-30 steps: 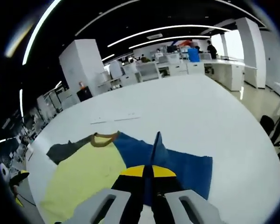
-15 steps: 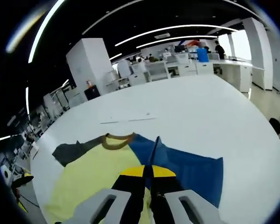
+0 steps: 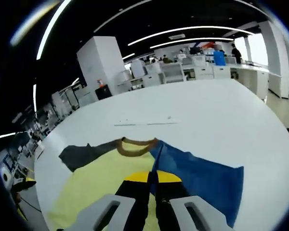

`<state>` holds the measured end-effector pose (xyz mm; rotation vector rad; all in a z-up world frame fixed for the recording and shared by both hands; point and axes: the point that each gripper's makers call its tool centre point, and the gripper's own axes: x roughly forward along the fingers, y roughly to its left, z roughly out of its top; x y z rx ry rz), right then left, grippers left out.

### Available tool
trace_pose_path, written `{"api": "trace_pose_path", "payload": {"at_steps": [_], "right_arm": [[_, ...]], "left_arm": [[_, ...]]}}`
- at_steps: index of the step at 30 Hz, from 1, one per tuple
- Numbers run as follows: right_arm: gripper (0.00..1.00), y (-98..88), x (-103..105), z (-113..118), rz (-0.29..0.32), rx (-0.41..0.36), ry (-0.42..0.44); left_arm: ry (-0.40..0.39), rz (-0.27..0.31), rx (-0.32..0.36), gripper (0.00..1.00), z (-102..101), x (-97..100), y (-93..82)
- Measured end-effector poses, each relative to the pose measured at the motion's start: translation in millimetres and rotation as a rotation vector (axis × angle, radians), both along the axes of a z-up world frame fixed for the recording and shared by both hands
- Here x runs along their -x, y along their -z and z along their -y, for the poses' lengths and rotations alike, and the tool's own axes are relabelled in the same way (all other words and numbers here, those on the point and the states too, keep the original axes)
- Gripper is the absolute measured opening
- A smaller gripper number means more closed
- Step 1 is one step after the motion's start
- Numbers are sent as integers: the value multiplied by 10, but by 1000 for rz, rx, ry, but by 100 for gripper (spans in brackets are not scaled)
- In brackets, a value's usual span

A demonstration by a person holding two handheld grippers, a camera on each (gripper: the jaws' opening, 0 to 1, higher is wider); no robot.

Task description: Fold the garment on the visible template until the final outline fits inside the template.

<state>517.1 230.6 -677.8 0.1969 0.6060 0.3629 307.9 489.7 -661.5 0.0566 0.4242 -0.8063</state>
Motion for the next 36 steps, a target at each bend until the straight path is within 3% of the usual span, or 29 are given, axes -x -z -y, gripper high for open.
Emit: {"api": "trace_pose_path", "payload": {"at_steps": [6, 11, 36], "right_arm": [[0, -1, -50, -171, -2, -2, -14], [0, 29, -55, -315, -11, 13, -47], [0, 26, -282, -984, -9, 31, -185]], "left_arm": [[0, 0, 5, 99, -16, -4, 0], [-20, 19, 54, 99, -39, -39, -72], [-40, 9, 11, 99, -110, -22, 30]]}}
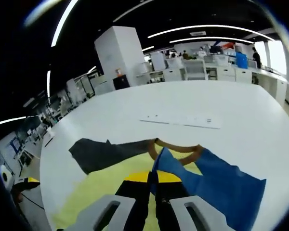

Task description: Fold the garment on the visible template until the final outline fits inside the template.

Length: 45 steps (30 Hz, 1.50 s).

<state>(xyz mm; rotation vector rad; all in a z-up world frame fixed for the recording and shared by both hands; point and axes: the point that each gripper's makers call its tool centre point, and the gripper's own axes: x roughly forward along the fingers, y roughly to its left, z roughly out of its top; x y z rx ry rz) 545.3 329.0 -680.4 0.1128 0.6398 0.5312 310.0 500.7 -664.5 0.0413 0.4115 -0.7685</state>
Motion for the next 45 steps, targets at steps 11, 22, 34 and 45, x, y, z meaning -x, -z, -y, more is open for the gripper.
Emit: {"api": "trace_pose_path", "payload": {"at_steps": [11, 22, 34, 45], "right_arm": [[0, 29, -73, -282, -9, 6, -63], [0, -25, -164, -544, 6, 17, -131], [0, 2, -119, -872, 10, 43, -218], [0, 32, -7, -1151, 0, 42, -282]], "left_arm": [[-14, 8, -12, 99, -55, -6, 10], [-25, -5, -21, 99, -95, -7, 61], [-29, -20, -28, 99, -122, -11, 115], [-34, -23, -33, 99, -154, -37, 134]]}}
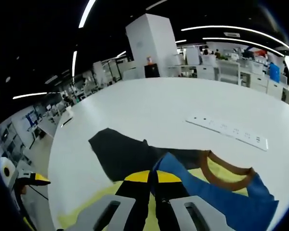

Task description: Fold the garment on the visible template until the final outline fits inside the template.

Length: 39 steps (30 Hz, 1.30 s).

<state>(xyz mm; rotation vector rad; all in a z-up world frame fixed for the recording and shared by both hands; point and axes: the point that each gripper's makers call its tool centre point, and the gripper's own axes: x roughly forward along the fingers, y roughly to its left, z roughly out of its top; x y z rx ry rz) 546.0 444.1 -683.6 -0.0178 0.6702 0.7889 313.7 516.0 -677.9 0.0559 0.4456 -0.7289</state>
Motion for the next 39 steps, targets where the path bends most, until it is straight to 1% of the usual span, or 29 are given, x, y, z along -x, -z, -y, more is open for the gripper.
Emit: {"api": "trace_pose_path", "payload": {"at_steps": [4, 8, 12, 14, 17, 20, 23, 27, 29, 30, 32, 35, 36, 37, 39], "right_arm": [[0, 7, 91, -112, -8, 2, -34], [0, 79, 160, -202, -10, 26, -64], [0, 191, 196, -262, -16, 41, -69], [0, 236, 230, -328, -32, 25, -70], [0, 338, 276, -417, -39, 30, -87], [0, 500, 360, -458, -79, 48, -99], [0, 528, 400, -467, -84, 45, -100], [0, 476, 387, -416, -86, 38, -102], [9, 460, 358, -369, -86, 42, -93], [16, 447, 351, -335, -85, 45, -84], [25, 421, 318, -250, -79, 51, -63], [42, 397, 283, -125, -78, 53, -35], [49, 398, 276, -87, -79, 55, -22], [54, 399, 274, -37, -74, 58, -13], [60, 411, 291, 58, -79, 72, -1]], "left_arm": [[1, -11, 0, 99, 5, 13, 31], [3, -16, -1, 99, 11, 14, 50], [8, -14, 3, 99, 21, 13, 45], [11, -16, 5, 99, 25, 19, 48], [14, -18, 2, 99, 21, 30, 50], [10, -12, 5, 99, 10, 39, 33], [0, -8, 5, 99, -20, 42, 24], [-10, -10, -5, 99, -58, 32, 34], [-14, -5, -6, 99, -72, 18, 20], [-16, -5, -7, 99, -77, 11, 14], [-16, 1, -11, 99, -80, -4, -3], [-15, 5, -14, 99, -78, -20, -20], [-14, 10, -15, 99, -75, -29, -31], [-13, 11, -15, 99, -72, -33, -36], [-10, 12, -18, 99, -59, -39, -46]]}}
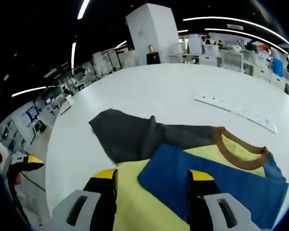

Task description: Fold the garment on the visible template until the final outline fits inside the template.

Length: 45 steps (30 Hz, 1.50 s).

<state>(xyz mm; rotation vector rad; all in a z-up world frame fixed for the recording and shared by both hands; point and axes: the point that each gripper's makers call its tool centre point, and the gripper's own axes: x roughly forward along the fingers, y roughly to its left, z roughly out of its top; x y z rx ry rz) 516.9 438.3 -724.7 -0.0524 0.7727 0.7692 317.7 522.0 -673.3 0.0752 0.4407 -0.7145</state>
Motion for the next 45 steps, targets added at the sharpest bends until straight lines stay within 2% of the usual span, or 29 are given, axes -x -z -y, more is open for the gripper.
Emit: {"api": "trace_pose_path", "payload": {"at_steps": [8, 19, 26, 30, 45], "right_arm": [[68, 9, 19, 404, 24, 36, 33], [70, -25, 62, 1030, 52, 68, 117], [68, 6, 115, 1393, 62, 109, 151], [67, 51, 164, 1595, 48, 116, 180], [50, 221, 412, 2131, 14, 155, 232]], "left_arm": [[2, 7, 1, 99, 29, -22, -24], [18, 10, -10, 99, 74, -44, -44], [31, 17, -14, 99, 128, -47, -72], [36, 18, -12, 99, 152, -39, -89], [41, 15, -16, 99, 172, -32, -98]]}}
